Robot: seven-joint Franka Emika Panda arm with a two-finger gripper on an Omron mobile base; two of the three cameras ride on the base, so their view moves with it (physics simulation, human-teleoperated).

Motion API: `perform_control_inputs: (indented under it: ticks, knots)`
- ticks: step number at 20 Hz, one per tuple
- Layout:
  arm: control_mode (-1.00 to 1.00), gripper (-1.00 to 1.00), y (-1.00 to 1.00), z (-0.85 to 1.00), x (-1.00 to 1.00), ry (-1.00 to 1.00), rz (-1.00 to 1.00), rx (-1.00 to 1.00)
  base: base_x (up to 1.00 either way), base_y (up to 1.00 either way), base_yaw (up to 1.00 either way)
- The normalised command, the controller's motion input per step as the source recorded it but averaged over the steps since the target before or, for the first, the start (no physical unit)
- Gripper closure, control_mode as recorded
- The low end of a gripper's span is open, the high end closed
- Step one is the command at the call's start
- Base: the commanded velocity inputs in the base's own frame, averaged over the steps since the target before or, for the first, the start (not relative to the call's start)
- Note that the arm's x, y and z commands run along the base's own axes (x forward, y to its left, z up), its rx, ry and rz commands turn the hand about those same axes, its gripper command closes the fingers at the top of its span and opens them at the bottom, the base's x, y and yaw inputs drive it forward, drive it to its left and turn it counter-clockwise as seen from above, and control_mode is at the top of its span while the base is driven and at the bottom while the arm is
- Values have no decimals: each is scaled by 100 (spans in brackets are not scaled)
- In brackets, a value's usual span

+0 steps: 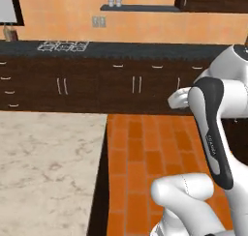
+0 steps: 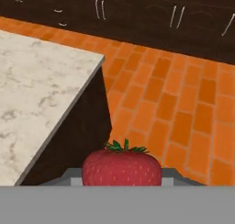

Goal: Take the strawberry from the fridge and place it on top of the pancake, located on the dining counter.

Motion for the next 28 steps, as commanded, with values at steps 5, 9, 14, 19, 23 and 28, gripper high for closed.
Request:
perform_control_inputs:
  ticks: [5,9,14,19,23,28]
  knots:
    - [100,100,0,0,0,0,0,0,-54,-10,76]
    - [100,100,0,0,0,0,0,0,-65,0,71]
    - [100,100,0,0,0,0,0,0,-96,25,53]
    - [100,100,0,0,0,0,0,0,-96,66,36]
    - [100,100,0,0,0,0,0,0,-67,100,29]
    - [100,100,0,0,0,0,0,0,-100,80,17]
